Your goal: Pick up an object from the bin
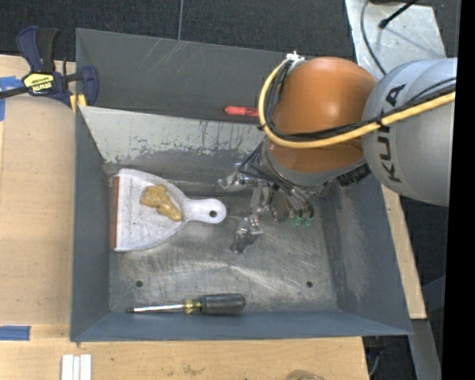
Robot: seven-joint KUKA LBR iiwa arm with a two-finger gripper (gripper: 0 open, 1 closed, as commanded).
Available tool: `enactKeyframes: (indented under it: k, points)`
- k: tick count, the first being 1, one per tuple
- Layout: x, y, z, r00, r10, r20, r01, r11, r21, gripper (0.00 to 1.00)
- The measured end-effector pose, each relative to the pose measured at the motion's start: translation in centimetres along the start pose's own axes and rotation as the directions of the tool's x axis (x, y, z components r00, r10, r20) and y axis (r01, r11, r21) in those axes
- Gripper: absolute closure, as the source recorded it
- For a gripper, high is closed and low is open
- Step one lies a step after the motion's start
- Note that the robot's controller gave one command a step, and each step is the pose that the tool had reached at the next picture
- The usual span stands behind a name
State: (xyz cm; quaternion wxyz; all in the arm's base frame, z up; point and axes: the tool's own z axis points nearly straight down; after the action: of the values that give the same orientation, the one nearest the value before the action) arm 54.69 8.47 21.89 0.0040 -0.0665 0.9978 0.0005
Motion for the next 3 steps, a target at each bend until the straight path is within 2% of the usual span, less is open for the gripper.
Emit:
enactKeyframes:
  k: [1, 2, 3]
  points:
    - [0.5, -0.4, 6.3, 0.999, 0.033, 0.000, -0.033, 0.999, 0.000, 0.00]
    - [-3.1, -0.1, 14.1, 0.999, -0.026, 0.020, 0.026, 1.000, 0.004, 1.00]
    - [-3.1, -0.1, 14.1, 0.999, -0.026, 0.020, 0.026, 1.000, 0.004, 1.00]
